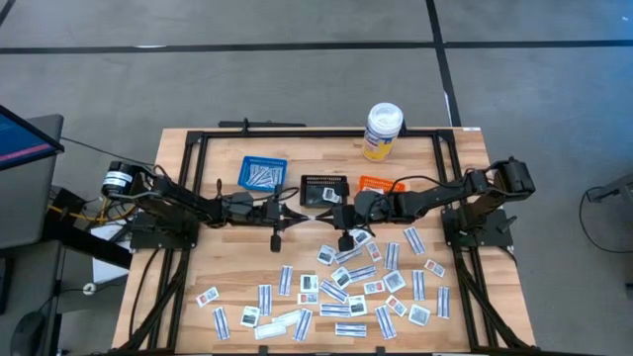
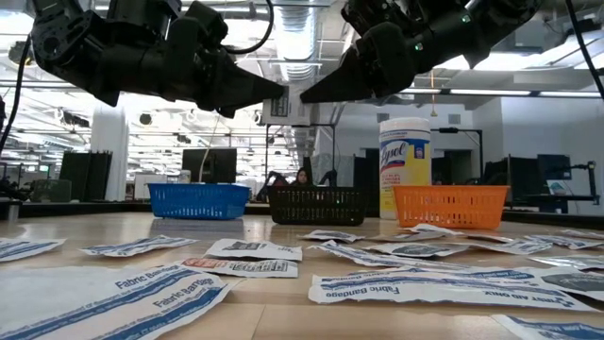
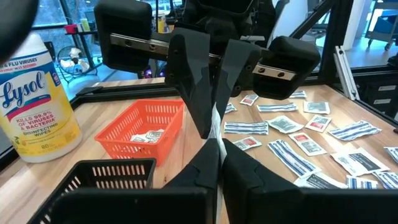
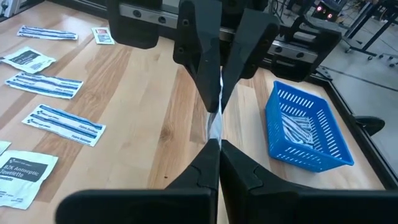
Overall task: Pick & Place First Aid Supplies
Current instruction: Put the towelette pack into the black bin
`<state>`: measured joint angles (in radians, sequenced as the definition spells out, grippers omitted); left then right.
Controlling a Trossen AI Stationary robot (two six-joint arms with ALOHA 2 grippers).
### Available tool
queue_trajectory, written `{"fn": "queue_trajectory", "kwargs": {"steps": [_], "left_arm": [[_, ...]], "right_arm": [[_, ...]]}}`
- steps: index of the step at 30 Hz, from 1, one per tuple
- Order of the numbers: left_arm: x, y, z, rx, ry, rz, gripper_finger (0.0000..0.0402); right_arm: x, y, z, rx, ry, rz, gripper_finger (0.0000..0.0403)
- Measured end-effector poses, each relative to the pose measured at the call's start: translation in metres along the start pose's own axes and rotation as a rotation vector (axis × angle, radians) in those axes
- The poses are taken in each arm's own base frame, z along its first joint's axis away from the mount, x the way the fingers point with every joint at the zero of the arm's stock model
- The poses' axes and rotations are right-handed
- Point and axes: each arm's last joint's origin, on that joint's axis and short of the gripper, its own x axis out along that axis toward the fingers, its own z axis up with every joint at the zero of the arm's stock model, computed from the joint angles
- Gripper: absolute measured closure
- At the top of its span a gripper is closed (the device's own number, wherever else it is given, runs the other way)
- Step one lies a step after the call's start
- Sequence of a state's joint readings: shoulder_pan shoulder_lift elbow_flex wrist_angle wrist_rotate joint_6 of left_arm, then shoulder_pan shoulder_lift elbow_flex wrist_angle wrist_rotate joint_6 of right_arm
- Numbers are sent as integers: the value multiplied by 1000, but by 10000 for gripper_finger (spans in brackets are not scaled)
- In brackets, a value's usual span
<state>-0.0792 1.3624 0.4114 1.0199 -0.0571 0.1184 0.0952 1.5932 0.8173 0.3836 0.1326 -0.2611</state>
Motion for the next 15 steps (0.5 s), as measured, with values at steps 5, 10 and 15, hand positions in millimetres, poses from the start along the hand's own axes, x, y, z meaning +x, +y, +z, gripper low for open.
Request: {"fn": "queue_trajectory", "kwargs": {"steps": [5,10,15], "left_arm": [[0,0,0,-14,-1,2,368],[0,0,1,-28,-11,4,344],[0,0,3,-29,-26,6,333]], "right_arm": [[0,-2,0,4,-4,-6,403],[1,-6,-1,32,-3,-18,403],[1,-7,-1,35,-4,-19,403]]}}
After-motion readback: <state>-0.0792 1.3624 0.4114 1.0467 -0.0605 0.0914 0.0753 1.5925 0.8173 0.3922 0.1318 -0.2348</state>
